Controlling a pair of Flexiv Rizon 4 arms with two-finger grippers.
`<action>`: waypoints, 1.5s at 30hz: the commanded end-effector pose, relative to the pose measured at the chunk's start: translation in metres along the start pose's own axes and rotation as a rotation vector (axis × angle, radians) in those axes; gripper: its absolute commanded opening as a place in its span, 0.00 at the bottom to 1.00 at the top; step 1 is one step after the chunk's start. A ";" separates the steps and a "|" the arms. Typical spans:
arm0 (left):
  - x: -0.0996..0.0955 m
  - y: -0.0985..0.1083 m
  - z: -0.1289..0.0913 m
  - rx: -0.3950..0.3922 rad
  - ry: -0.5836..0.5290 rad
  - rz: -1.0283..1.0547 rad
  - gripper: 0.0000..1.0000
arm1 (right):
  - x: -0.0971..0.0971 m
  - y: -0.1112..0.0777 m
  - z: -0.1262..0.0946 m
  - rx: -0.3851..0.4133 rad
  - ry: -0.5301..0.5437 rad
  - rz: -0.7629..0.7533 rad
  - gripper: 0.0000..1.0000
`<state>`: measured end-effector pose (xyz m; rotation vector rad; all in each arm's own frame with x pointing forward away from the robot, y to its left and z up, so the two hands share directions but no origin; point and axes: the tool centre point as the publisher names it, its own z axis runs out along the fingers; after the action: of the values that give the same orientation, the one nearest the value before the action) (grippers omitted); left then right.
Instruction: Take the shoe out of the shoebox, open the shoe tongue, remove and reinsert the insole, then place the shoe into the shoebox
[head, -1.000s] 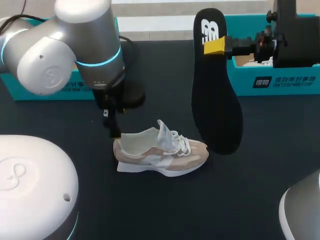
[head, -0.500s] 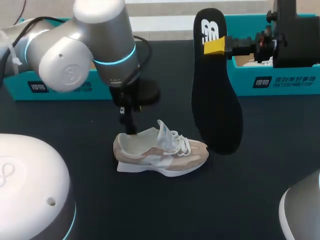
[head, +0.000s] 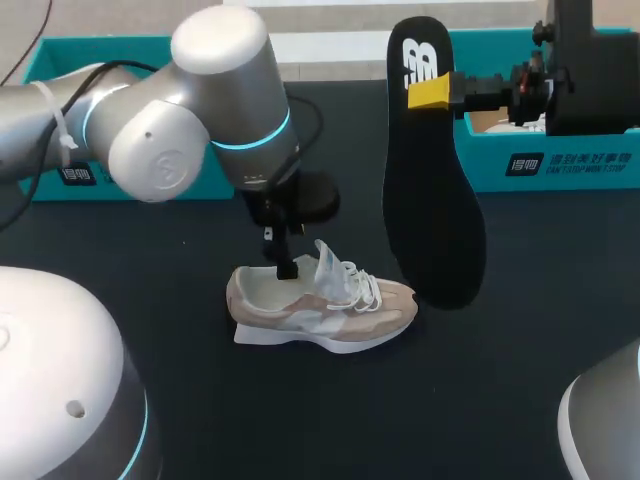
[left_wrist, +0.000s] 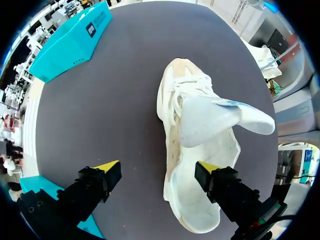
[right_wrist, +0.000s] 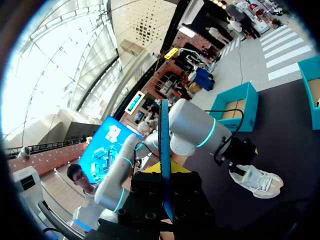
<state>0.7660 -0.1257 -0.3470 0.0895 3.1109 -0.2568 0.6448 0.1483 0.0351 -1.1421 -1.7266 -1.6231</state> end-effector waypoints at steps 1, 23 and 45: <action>0.002 -0.009 0.014 0.001 0.008 0.009 1.00 | 0.000 0.001 0.004 0.000 -0.001 0.002 0.00; 0.009 -0.013 0.039 0.018 0.088 0.018 0.32 | 0.000 0.001 0.004 0.000 -0.001 0.002 0.00; 0.009 -0.010 -0.027 0.186 0.520 0.715 0.00 | 0.000 0.001 0.004 0.000 -0.001 0.002 0.00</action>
<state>0.7507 -0.1347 -0.3388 0.7746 3.2894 -0.5613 0.6448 0.1483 0.0351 -1.1422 -1.7266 -1.6231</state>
